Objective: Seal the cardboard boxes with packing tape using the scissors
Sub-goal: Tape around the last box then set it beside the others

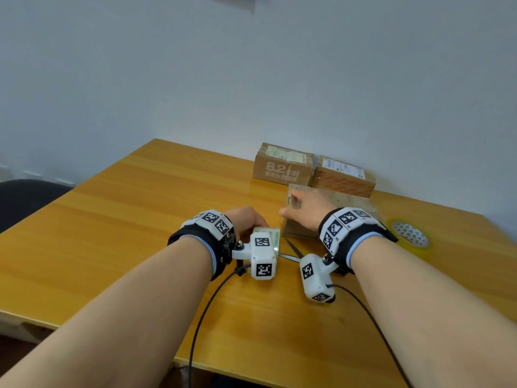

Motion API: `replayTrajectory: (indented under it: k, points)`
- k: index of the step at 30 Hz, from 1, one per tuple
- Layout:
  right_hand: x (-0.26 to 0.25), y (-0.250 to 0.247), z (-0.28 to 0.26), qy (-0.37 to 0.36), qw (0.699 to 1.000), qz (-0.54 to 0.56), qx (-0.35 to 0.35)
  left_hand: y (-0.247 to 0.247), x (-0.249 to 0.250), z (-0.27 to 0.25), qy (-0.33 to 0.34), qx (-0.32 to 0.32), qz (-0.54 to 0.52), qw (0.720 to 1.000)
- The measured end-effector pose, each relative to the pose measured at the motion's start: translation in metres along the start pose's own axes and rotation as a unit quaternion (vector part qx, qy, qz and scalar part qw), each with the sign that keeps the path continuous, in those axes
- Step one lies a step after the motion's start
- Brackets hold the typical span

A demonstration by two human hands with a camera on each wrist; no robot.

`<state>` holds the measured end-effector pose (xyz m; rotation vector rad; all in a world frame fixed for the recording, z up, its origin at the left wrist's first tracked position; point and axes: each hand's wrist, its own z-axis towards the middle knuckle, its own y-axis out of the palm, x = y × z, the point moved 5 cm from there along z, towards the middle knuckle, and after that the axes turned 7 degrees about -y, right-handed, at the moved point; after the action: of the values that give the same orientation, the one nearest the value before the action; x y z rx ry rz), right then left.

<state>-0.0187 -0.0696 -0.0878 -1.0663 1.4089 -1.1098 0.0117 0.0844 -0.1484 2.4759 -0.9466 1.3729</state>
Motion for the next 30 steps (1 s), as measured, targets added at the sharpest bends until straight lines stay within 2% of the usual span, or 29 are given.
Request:
replayTrajectory:
  k: [4,7,12,21,27,30]
  points:
    - [0.001,-0.013,-0.003,0.001,0.998,0.006,-0.055,-0.002,0.0,0.0,0.005,0.01,-0.002,1.0]
    - [0.012,-0.026,-0.007,0.019,0.998,0.045,-0.049,-0.003,-0.002,0.0,0.002,0.006,-0.017,1.0]
    - [0.031,0.007,-0.018,0.055,0.995,-0.038,-0.077,-0.002,-0.002,-0.004,-0.003,-0.005,-0.02,1.0]
    - [0.009,-0.008,-0.019,0.079,0.978,-0.168,-0.1,0.0,-0.001,-0.016,-0.003,0.012,-0.02,1.0]
    - [0.002,-0.009,-0.03,0.089,0.967,-0.199,-0.134,-0.015,0.005,-0.035,0.006,0.026,0.003,1.0]
    - [-0.002,-0.017,-0.043,0.072,0.971,-0.174,-0.147,-0.017,0.015,-0.047,0.017,0.038,-0.019,0.999]
